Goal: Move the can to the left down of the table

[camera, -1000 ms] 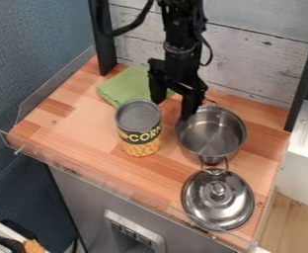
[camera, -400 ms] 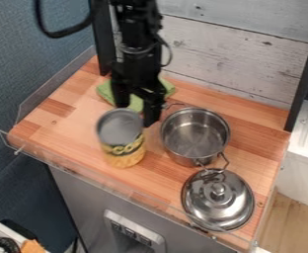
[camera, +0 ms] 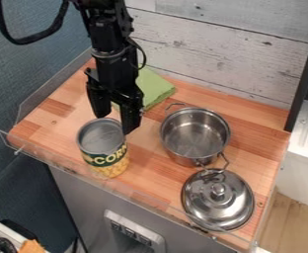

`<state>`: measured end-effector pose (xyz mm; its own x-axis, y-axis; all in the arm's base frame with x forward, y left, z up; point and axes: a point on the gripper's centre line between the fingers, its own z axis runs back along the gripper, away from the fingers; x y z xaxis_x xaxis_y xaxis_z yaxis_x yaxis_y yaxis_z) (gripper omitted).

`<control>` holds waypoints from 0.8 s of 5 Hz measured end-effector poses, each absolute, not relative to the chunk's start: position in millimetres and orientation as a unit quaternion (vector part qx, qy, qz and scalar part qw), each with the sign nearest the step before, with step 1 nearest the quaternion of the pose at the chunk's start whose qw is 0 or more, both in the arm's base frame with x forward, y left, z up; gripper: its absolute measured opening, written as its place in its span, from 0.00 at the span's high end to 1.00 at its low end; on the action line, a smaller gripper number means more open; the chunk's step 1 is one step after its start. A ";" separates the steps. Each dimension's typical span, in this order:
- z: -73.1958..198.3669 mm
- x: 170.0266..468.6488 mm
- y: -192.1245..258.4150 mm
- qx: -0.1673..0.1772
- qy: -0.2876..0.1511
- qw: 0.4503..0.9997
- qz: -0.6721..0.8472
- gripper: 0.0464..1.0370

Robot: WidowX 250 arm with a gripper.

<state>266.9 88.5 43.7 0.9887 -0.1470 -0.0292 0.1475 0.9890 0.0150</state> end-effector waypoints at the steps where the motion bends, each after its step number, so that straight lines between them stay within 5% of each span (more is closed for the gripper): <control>1: 45.6 264.6 87.3 0.008 0.011 0.996 -0.084 0.04; 2: 64.6 261.7 82.4 0.011 -0.016 0.996 -0.091 0.04; 4: 71.0 261.2 78.5 0.022 -0.002 0.997 -0.068 0.04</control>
